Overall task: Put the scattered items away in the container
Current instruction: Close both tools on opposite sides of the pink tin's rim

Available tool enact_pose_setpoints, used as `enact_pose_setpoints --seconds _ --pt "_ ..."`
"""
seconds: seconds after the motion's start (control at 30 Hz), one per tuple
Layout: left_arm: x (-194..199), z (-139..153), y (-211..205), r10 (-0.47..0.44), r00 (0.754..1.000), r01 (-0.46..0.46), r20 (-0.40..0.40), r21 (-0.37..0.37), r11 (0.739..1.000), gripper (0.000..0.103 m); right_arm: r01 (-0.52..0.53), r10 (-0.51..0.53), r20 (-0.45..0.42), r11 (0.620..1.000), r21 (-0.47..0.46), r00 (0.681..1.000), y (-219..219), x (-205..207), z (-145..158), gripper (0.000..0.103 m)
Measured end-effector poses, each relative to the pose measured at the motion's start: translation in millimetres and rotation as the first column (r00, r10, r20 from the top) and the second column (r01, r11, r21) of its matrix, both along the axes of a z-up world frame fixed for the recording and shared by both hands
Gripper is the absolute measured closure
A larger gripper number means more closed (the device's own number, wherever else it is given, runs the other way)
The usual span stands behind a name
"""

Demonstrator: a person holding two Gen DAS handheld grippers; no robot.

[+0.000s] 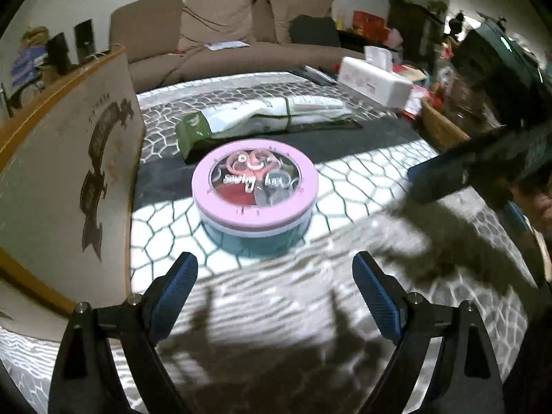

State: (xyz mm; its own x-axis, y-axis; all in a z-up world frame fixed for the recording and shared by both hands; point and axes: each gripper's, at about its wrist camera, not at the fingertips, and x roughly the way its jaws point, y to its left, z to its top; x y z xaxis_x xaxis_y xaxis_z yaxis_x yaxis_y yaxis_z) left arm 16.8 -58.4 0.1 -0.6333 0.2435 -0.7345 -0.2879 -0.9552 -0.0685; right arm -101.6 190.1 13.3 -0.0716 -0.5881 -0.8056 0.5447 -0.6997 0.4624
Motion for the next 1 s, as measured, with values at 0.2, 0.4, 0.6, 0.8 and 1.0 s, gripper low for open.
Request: enact_pose_setpoints --seconds 0.2,0.4,0.6,0.8,1.0 --pt "-8.7 -14.3 -2.4 -0.107 0.993 0.110 0.052 -0.056 0.992 0.011 -0.035 0.136 -0.310 0.951 0.308 0.941 -13.1 35.6 -2.1 0.042" --pt "-27.7 -22.6 4.0 -0.094 0.996 0.094 -0.002 -0.076 0.993 0.011 -0.102 0.207 -0.382 0.956 0.277 0.901 -56.9 14.5 -15.0 0.044" --pt "-45.9 -32.9 1.4 -0.097 0.995 0.097 0.001 -0.042 0.994 0.011 -0.141 0.217 -0.367 0.965 0.222 0.905 -74.9 -5.6 -28.1 0.038" --pt "-58.5 -31.7 4.6 -0.128 0.992 0.127 -0.013 -0.055 0.990 0.009 -0.177 0.276 -0.420 0.950 0.259 0.864 -81.1 -2.1 -25.5 0.026" --pt "-64.6 -30.8 3.9 -0.132 0.991 0.132 0.008 -0.029 0.991 0.006 -0.188 0.232 -0.416 0.971 0.146 0.879 -84.3 -19.0 -17.4 0.008"
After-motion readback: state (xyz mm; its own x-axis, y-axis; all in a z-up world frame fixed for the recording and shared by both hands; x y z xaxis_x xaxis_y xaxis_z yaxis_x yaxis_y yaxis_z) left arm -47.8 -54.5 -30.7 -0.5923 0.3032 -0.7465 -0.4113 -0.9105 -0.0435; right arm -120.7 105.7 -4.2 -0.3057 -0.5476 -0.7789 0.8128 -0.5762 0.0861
